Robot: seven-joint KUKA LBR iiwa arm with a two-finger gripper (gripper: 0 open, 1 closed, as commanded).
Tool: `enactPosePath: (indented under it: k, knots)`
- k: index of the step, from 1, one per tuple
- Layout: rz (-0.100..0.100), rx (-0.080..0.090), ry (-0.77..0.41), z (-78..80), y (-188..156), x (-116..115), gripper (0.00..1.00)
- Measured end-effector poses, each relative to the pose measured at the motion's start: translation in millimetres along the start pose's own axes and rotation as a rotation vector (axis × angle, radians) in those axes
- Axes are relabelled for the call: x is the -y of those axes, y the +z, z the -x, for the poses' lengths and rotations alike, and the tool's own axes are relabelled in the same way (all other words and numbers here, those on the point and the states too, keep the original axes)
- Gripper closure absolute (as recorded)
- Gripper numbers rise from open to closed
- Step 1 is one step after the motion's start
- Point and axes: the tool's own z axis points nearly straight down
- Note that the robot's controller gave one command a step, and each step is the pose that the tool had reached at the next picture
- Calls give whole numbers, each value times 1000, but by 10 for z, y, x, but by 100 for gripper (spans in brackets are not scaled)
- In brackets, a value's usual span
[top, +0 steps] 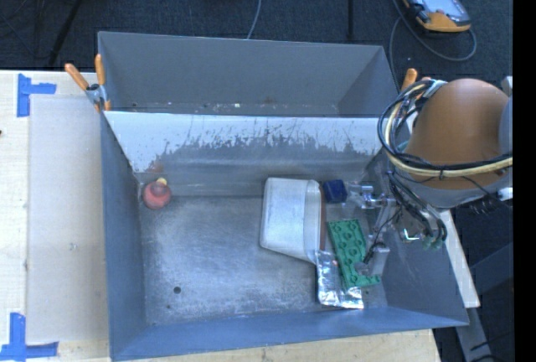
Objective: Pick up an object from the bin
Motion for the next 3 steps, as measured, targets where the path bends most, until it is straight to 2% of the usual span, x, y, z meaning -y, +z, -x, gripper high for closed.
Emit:
enactPosePath:
  k: [1,2,3]
  knots:
    - [1,2,181,273,1123,-403,0]
    - [2,5,452,11,1297,-589,0]
    - [1,10,448,26,1286,-585,100]
